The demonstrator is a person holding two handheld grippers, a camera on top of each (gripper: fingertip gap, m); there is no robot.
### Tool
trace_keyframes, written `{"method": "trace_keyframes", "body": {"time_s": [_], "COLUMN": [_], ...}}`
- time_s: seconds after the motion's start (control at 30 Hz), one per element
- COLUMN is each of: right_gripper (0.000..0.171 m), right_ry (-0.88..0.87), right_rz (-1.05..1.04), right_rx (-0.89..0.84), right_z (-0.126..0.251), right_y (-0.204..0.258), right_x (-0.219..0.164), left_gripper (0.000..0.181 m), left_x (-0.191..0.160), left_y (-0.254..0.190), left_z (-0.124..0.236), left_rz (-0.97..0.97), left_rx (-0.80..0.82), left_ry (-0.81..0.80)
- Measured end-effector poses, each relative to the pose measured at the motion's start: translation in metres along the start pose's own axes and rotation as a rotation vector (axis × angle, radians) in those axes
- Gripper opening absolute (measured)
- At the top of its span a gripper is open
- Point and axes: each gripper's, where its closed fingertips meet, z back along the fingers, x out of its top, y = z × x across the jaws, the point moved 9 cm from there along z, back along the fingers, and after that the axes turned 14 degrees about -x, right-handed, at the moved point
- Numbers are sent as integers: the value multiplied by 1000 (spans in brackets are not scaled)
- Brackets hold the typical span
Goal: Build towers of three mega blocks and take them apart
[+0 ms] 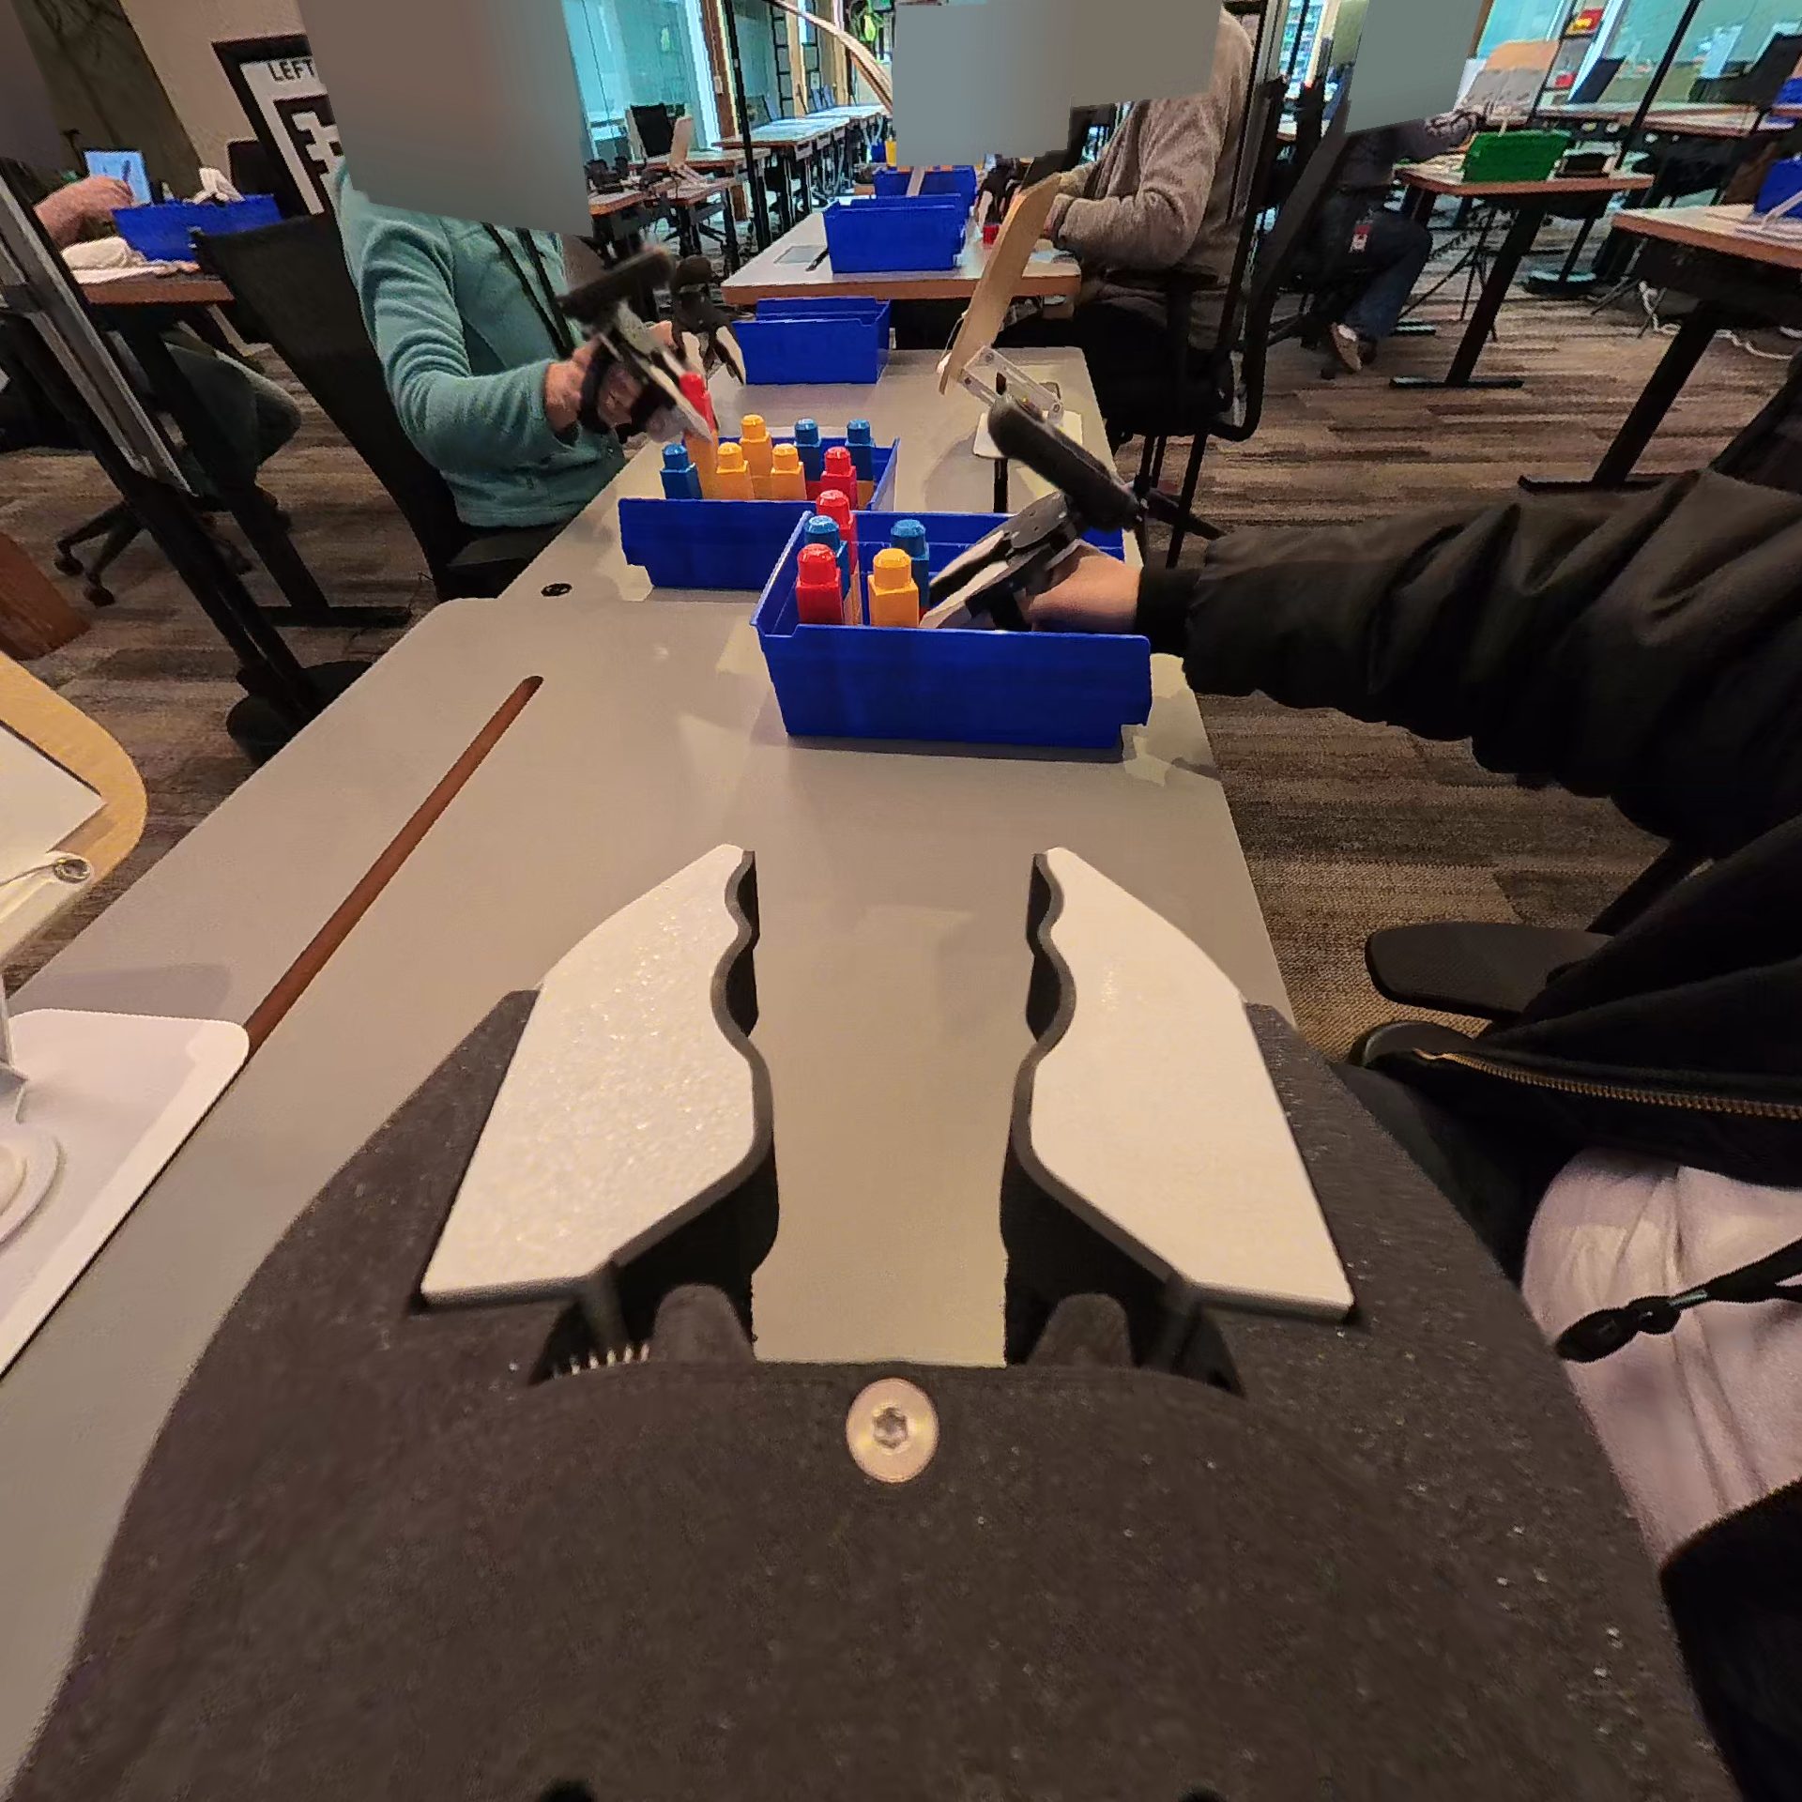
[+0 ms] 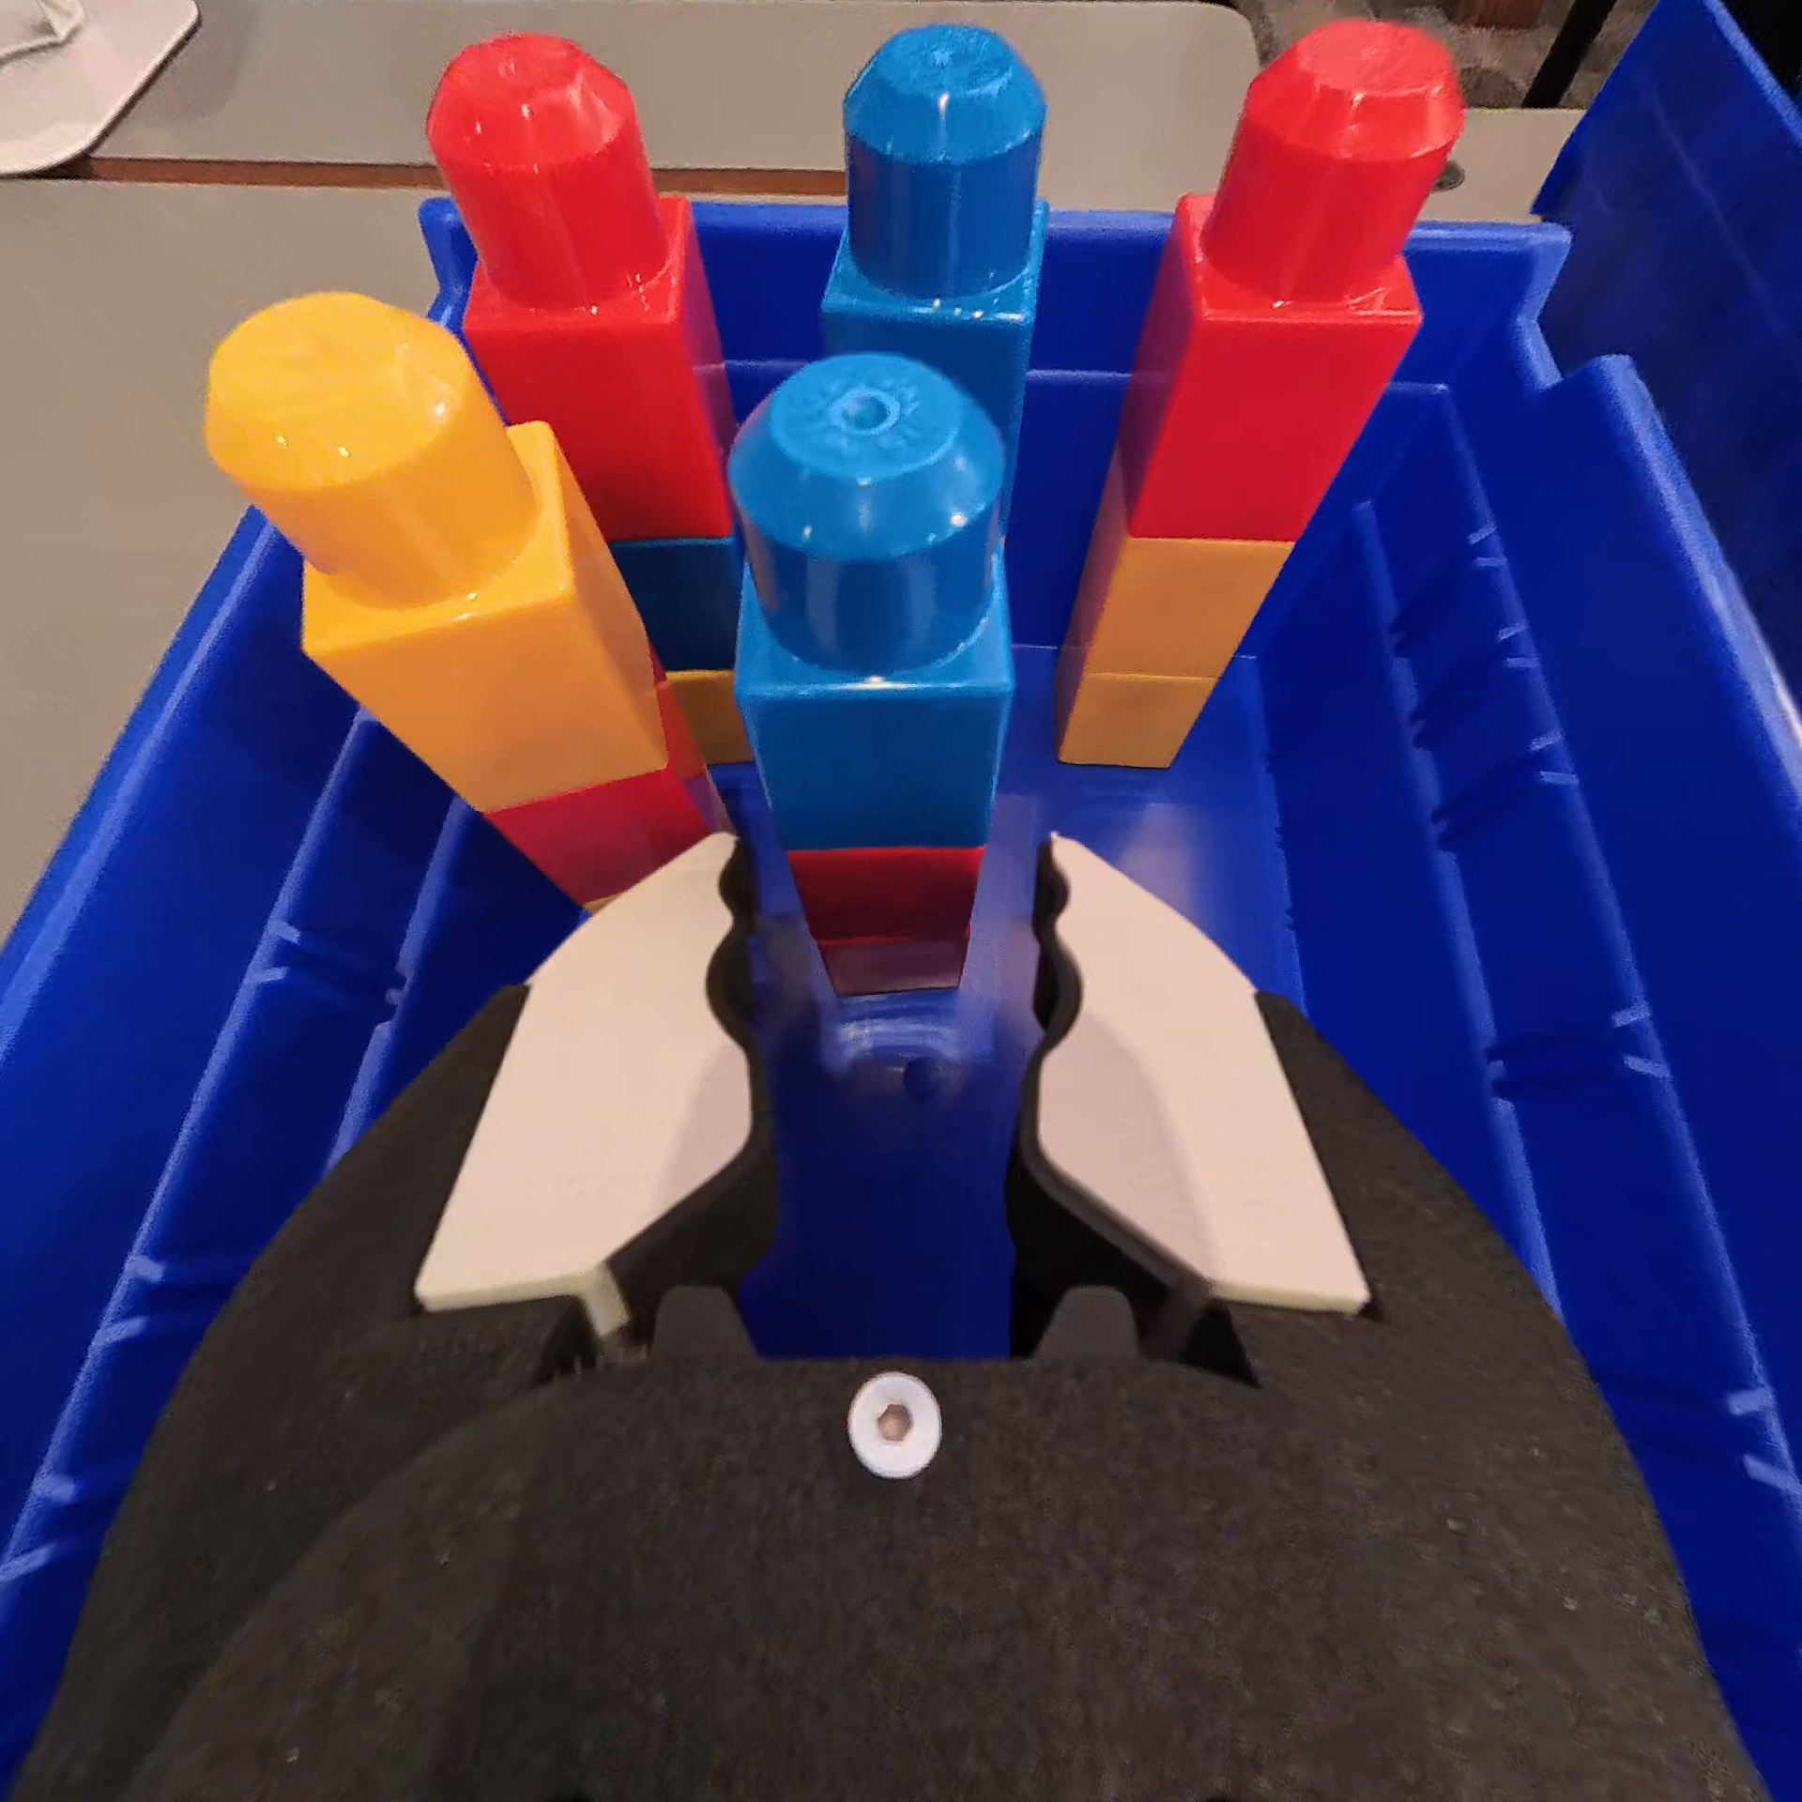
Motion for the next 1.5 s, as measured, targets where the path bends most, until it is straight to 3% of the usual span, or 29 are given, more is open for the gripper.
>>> {"method": "trace_keyframes", "body": {"time_s": [0.13, 0.27, 0.43, 0.53, 0.7, 0.83, 1.0, 1.27, 1.5], "right_gripper": [61, 60, 52, 53, 62, 59, 58, 58, 56], "right_ry": [-22, -89, -297, -424, -583, -549, -512, -403, -359], "right_rz": [-21, -7, 20, 40, 120, 132, 181, 274, 240], "right_rx": [-13, -62, -60, 43, 339, 531, 627, 669, 644], "right_z": [17, 61, 134, 165, 182, 166, 151, 144, 133], "right_y": [-5, -13, -2, 29, 99, 154, 207, 229, 212], "right_x": [1, 7, 45, 71, 96, 102, 103, 102, 94], "left_gripper": [61, 70, 77, 74, 46, 45, 43, 39, 39], "left_x": [3, 5, 8, 0, -50, -110, -167, -227, -241], "left_y": [-4, -29, -86, -131, -177, -159, -100, -23, 8], "left_z": [10, 39, 116, 178, 260, 300, 297, 291, 280], "left_rz": [19, 47, -4, -91, -49, 248, 596, 798, 781], "left_rx": [39, 159, 440, 642, 989, 1089, 1022, 937, 962], "left_ry": [-26, -68, -179, -243, 57, 335, 408, 670, 681]}}
